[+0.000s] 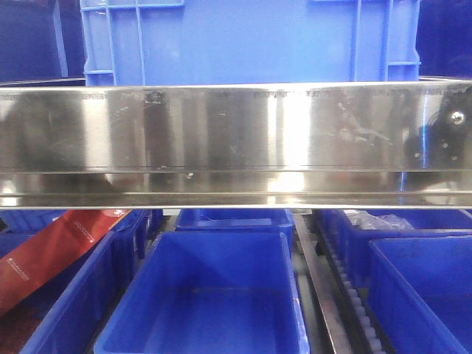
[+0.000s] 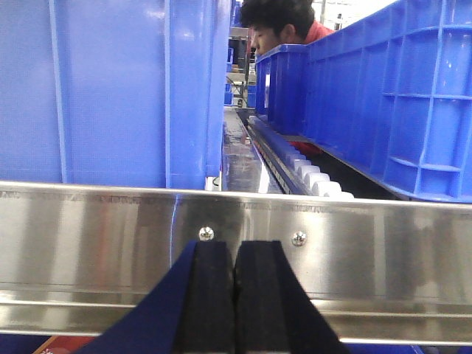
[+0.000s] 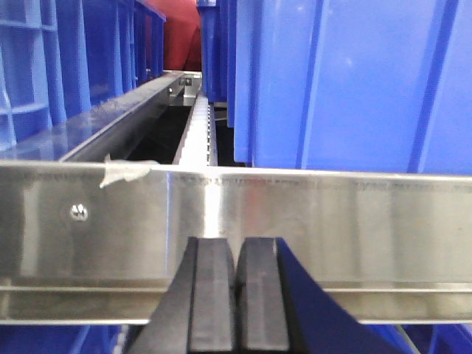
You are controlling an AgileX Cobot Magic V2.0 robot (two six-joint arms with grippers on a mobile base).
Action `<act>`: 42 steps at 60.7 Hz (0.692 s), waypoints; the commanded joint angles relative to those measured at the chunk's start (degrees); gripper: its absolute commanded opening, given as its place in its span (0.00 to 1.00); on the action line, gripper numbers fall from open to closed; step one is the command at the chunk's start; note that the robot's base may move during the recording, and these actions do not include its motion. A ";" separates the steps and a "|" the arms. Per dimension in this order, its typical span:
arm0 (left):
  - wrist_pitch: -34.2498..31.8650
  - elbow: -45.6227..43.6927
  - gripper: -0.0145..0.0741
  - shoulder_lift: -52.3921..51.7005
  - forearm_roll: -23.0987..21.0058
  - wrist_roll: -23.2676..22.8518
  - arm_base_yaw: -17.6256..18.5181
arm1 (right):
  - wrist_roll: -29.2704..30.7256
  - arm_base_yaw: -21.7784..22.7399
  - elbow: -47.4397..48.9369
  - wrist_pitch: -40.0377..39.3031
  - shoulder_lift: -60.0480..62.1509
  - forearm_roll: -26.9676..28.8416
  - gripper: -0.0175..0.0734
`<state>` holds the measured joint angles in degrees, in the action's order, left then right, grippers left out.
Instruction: Place cylindrical capacitor in blue bin on shelf
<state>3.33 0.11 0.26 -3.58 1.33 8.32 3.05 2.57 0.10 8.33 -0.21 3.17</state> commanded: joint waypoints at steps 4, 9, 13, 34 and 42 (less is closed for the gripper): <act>-1.29 -0.11 0.04 -0.26 -0.19 -0.52 0.30 | -0.04 0.32 -0.10 -1.58 0.21 0.59 0.01; -1.29 -0.11 0.04 -0.26 -0.19 -0.52 0.30 | -0.04 0.32 -0.10 -1.58 0.21 0.59 0.01; -1.29 -0.11 0.04 -0.26 -0.19 -0.52 0.30 | -0.04 0.32 -0.10 -1.58 0.21 0.59 0.01; -1.29 -0.11 0.04 -0.26 -0.19 -0.52 0.30 | -0.04 0.32 -0.10 -1.58 0.21 0.59 0.01; -1.29 -0.11 0.04 -0.26 -0.19 -0.52 0.30 | -0.04 0.32 -0.10 -1.58 0.21 0.59 0.01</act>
<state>3.33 0.11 0.26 -3.58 1.33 8.32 3.05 2.57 0.10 8.21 -0.21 3.65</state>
